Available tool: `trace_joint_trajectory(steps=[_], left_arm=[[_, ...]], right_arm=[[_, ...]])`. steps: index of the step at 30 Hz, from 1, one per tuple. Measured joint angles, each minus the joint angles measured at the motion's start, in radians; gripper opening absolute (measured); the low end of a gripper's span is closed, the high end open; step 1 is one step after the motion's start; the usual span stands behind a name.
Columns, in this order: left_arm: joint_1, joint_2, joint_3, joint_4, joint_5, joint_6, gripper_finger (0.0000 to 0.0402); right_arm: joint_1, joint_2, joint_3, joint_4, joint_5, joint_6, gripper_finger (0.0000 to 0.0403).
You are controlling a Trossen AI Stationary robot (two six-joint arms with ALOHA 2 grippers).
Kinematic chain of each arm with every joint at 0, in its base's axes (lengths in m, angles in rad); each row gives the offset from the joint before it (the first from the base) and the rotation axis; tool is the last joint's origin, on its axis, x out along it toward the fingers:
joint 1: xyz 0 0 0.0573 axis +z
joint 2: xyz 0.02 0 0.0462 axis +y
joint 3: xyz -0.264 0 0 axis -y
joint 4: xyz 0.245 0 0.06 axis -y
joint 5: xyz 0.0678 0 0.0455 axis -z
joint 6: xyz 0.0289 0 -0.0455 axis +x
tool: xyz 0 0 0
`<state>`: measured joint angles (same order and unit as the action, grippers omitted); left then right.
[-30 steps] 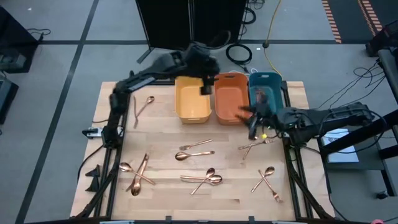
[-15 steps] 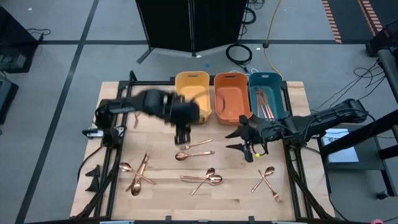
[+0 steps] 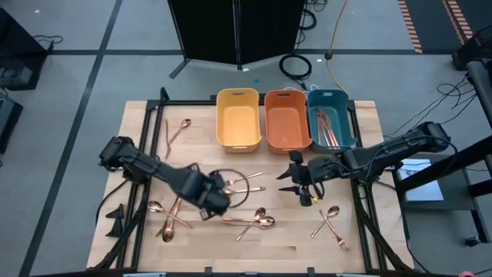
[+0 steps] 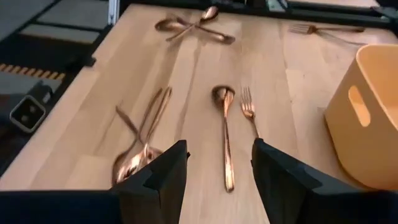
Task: Sort silverware
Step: Put the copper fork into the orange bin
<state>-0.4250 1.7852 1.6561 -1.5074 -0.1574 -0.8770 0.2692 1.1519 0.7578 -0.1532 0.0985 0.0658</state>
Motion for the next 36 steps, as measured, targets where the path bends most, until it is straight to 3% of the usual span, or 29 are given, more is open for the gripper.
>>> trace_joint_trajectory(steps=[4,7,11,15,22,29,36], left_arm=[[-0.052,0.001,-0.106,0.041,0.054,-0.029,0.0191],[-0.067,0.0,-0.178,0.046,0.084,-0.143,0.0191],[-0.082,0.0,-0.246,0.272,0.115,-0.16,0.0191],[-0.098,0.001,-0.293,0.589,0.042,-0.021,0.0191],[-0.076,0.013,-0.3,0.821,-0.199,0.201,0.0191],[-0.061,0.112,-0.3,1.097,-0.192,0.49,0.0191],[-0.06,0.172,-0.301,1.137,-0.163,0.535,0.0191]], right_arm=[[0.022,0.008,-0.01,-0.012,0.001,0.015,0.0169],[0.034,0.01,-0.019,-0.013,0.002,0.032,0.0169],[0.041,0.01,-0.021,-0.042,0.004,0.045,0.0169],[0.041,0.01,-0.021,-0.052,0.004,0.077,0.0169],[0.042,0.01,-0.021,-0.068,0.004,0.098,0.0169],[0.041,0.01,-0.02,-0.073,0.005,0.098,0.0169],[0.04,0.007,-0.02,-0.19,0.014,0.117,0.0169]])
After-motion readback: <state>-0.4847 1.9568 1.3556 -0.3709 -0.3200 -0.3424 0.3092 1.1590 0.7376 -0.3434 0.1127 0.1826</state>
